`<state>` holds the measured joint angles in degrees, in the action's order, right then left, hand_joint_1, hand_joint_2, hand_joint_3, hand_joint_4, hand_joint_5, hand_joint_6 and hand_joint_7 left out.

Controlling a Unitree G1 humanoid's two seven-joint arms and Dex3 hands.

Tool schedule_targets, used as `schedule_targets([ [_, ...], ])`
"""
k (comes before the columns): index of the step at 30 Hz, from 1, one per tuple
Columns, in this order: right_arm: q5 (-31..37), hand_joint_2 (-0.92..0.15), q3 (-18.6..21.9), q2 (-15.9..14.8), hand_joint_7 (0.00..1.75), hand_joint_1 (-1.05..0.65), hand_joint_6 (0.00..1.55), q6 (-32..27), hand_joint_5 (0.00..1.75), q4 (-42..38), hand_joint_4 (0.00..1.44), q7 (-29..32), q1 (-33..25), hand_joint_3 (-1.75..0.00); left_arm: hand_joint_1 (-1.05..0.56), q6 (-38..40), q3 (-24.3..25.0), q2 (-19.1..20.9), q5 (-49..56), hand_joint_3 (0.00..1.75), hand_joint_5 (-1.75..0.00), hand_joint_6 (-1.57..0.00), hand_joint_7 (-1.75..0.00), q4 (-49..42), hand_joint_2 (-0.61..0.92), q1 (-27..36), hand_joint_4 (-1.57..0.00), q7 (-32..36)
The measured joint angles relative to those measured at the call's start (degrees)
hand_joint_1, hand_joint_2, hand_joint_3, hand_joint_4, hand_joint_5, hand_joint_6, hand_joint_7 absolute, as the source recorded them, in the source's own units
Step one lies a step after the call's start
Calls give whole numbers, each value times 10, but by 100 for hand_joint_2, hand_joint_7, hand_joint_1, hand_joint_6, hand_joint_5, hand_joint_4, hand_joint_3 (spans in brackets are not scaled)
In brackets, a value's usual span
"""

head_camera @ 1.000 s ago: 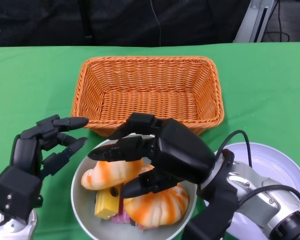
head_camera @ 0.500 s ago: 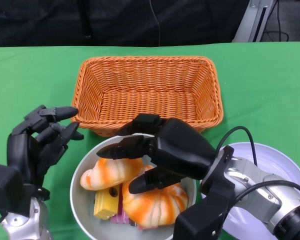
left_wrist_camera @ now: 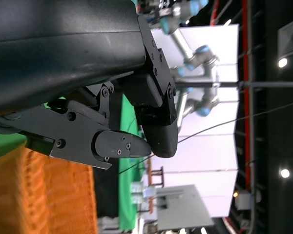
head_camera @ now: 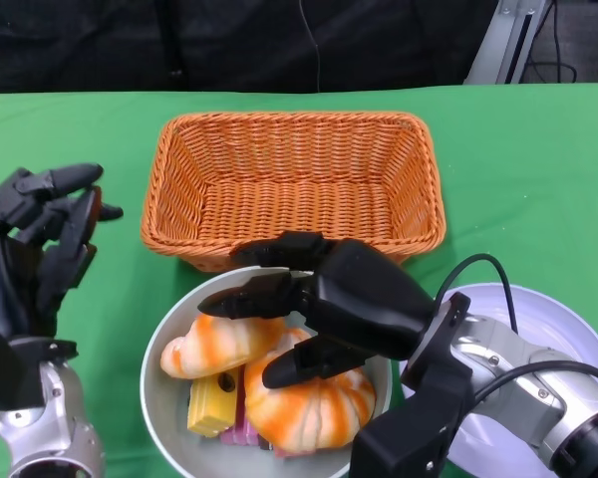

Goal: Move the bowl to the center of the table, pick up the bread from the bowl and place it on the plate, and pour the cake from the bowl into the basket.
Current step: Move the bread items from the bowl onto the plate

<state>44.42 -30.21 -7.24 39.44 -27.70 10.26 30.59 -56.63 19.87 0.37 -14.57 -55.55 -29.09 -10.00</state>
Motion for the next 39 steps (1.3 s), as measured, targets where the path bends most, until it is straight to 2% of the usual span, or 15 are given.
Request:
schedule_targets([
  [5, 0, -85, 0, -6, 0, -69, 63, -2, 9, 2, 74, 0, -4, 0, -20, 0, -6, -1, 62, 26, -129, -96, -70, 40, 92, 3, -74, 82],
  [9, 1, -86, -1, -9, 0, -69, 63, -9, 8, 1, 75, 0, -4, 0, -19, 5, -13, -1, 78, 25, -129, -93, -76, 65, 92, 7, -74, 110],
  [18, 25, -88, -14, -6, 0, -68, 63, -28, 6, -18, 75, 30, -4, -1, -16, 7, -20, -1, 49, 27, -129, -91, -79, 83, 92, 18, -75, 99],
  [31, 36, -87, -34, 21, 0, -68, 62, -27, 8, -101, 80, 107, 28, 0, -18, 17, -26, -5, 29, 24, -127, -94, -76, 121, 92, 31, -76, 82],
  [39, 36, -86, -46, 33, 0, -66, 62, -32, 9, -125, 79, 137, 40, 0, -18, 18, -27, -6, 16, 24, -126, -93, -75, 124, 92, 34, -75, 59],
])
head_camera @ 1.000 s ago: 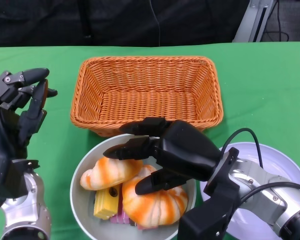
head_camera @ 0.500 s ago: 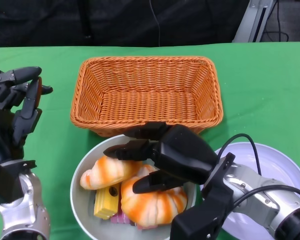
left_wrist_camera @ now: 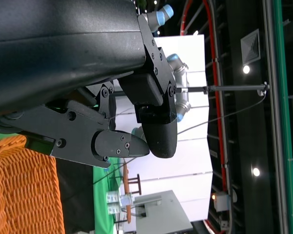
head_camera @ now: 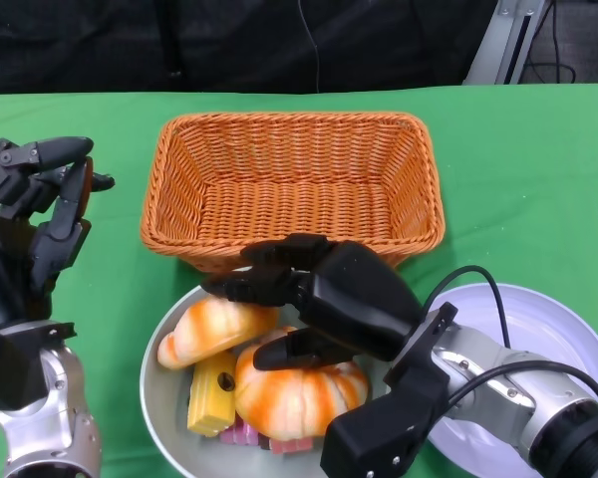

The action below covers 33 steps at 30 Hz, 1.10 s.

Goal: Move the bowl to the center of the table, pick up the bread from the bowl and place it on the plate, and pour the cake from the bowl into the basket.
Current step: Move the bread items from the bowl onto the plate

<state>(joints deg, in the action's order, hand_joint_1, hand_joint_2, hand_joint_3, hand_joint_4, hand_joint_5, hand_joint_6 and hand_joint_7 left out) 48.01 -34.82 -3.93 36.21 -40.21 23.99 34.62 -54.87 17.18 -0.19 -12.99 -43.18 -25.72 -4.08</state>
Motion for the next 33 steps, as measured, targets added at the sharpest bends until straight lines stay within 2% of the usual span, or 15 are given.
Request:
schedule_targets([
  [10, 2, -84, -6, 11, 1, -61, 64, -18, 12, -17, 79, 29, 5, 0, -19, 0, 3, 0, -13, 25, -125, -93, -74, -10, 92, 0, -75, -19],
  [15, 2, -87, -10, 15, 1, -58, 66, -51, 13, -16, 79, 16, 8, -1, -20, -4, 3, -1, -12, 24, -127, -94, -74, -10, 92, 0, -76, -21],
  [24, 4, -86, -28, 16, 2, -50, 72, -84, 23, -19, 89, 11, 20, 0, -21, -9, 3, -1, -4, 22, -124, -96, -73, -9, 92, 0, -78, -14],
  [29, 4, -86, -36, 15, 0, -48, 73, -83, 35, -30, 80, 19, 23, 0, -19, -13, 3, -2, -1, 24, -124, -95, -73, -7, 92, 0, -78, -13],
  [33, 2, -85, -43, 15, 1, -46, 76, -74, 38, -42, 79, 28, 28, 0, -17, -14, 2, -3, 3, 27, -126, -95, -74, -6, 92, 0, -78, -12],
])
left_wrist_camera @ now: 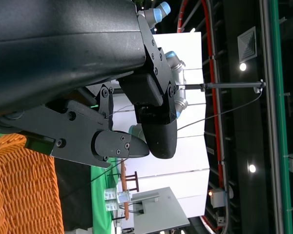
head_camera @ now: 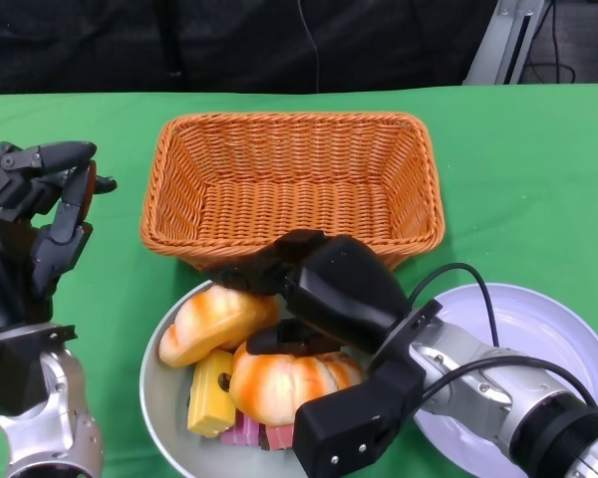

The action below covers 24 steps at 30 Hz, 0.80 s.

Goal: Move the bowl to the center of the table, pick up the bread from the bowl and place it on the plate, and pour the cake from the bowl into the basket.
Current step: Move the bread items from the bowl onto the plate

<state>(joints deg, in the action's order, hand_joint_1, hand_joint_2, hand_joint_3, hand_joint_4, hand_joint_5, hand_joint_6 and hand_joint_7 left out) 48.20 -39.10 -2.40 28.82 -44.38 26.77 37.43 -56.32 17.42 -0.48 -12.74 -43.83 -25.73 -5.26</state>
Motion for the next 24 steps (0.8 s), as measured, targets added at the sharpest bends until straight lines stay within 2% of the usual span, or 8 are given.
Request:
schedule_targets([
  [5, 0, -84, -5, 1, 3, -41, 82, 12, 45, -22, 81, 22, 8, 0, -16, -9, -1, -2, 0, 29, -128, -95, -78, 2, 92, 0, -77, 0],
  [9, 1, -86, -9, 7, 2, -34, 87, 24, 65, -43, 75, 39, 20, 0, -16, -16, -1, -3, 0, 30, -132, -93, -82, 1, 92, 0, -76, 0],
  [13, -2, -89, -11, 11, 3, -30, 90, 42, 71, -60, 77, 39, 28, -1, -16, -18, -2, -4, 1, 30, -131, -93, -83, 2, 92, 0, -76, 0],
  [18, -2, -91, -16, 12, 3, -24, 100, 50, 94, -74, 73, 48, 33, 0, -15, -19, -3, -6, 0, 31, -131, -93, -84, 6, 92, 0, -77, 0],
  [24, -2, -92, -24, 16, 2, -24, 103, 51, 105, -84, 68, 62, 39, -1, -17, -24, -4, -6, 1, 30, -133, -93, -84, 11, 92, 3, -77, 0],
])
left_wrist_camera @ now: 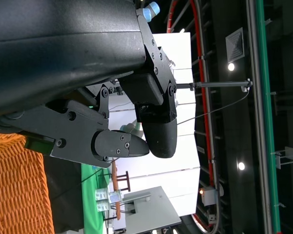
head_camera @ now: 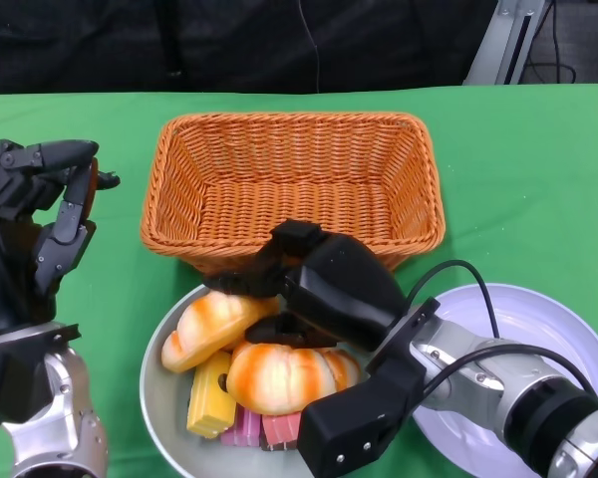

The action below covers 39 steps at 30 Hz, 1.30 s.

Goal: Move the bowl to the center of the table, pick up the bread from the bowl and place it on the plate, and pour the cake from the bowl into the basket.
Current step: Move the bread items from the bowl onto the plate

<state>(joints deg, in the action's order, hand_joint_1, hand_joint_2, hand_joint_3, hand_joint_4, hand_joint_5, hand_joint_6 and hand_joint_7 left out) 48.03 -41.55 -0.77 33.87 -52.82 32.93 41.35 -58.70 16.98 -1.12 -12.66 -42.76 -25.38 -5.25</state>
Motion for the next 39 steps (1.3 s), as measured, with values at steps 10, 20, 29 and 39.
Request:
schedule_targets([
  [10, 0, -92, -1, 4, 4, -21, 109, 18, 124, -18, 60, 27, 1, -3, -16, -8, 1, 0, 14, 31, -134, -93, -85, 0, 92, 3, -76, 3],
  [20, 1, -92, -1, 8, 112, -11, 64, 88, 173, -65, 48, 99, 7, -6, -17, -14, 3, 0, 14, 29, -136, -91, -87, -2, 92, 3, -75, 3],
  [29, -12, -92, 16, 9, 137, -12, 51, 129, 175, -92, 50, 93, 10, -12, -17, -17, 4, 1, 13, 30, -133, -90, -87, -16, 92, 3, -75, 3],
  [39, -11, -92, 21, 9, 110, -14, 59, 149, 167, -104, 52, 98, 10, -15, -17, -24, 5, 3, 13, 30, -133, -89, -87, -28, 92, 2, -75, 3],
])
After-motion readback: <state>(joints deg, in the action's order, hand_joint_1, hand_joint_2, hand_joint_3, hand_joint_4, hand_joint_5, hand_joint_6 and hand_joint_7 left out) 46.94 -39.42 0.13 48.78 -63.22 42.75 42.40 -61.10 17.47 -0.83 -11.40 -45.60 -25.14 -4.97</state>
